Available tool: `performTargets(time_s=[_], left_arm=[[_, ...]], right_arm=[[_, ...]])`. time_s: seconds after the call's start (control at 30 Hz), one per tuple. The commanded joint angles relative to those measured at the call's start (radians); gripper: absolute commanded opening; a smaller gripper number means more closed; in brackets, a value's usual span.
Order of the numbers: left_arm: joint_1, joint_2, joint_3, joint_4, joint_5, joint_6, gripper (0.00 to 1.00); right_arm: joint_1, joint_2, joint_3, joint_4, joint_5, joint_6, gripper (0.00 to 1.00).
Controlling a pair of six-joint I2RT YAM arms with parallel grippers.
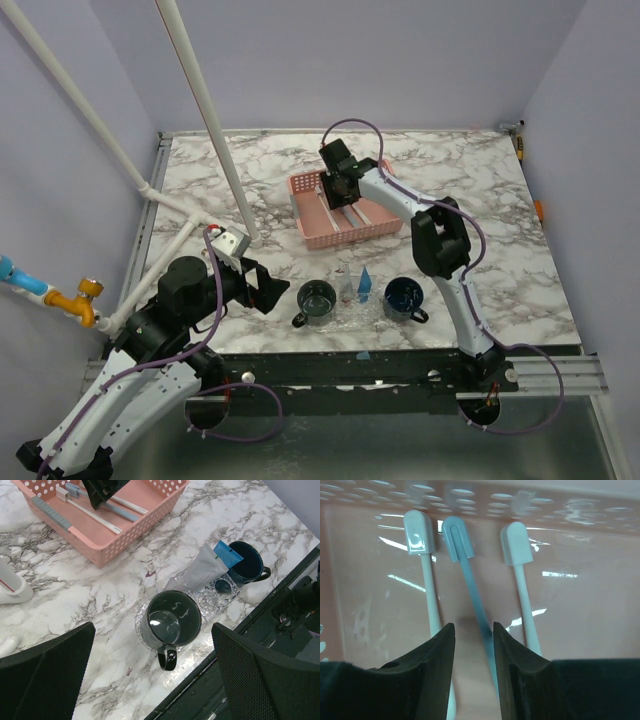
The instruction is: Prepare toiletry sets of a toothbrush and toothpaste on the tray
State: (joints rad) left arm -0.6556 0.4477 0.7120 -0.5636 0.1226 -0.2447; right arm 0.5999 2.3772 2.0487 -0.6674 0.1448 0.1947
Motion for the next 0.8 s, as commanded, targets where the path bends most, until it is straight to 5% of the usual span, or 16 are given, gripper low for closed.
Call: performTargets(time_s=[0.0, 0.6, 0.77], left_arm=[[0.002, 0.003, -0.005, 0.005, -0.016, 0.013, 0.99], [0.004, -0.009, -0.003, 0.002, -0.009, 0.012, 0.99], [0.003, -0.014, -0.003, 0.002, -0.006, 0.012, 0.99]], right_arm=[[-0.009, 0.032, 0.012, 0.003, 0.021, -0.013, 0.39], [-0.01, 0.015, -0.067, -0.004, -0.006, -0.015, 0.29], [-0.009, 0.007, -0.083, -0.007, -0.016, -0.01, 0.13]])
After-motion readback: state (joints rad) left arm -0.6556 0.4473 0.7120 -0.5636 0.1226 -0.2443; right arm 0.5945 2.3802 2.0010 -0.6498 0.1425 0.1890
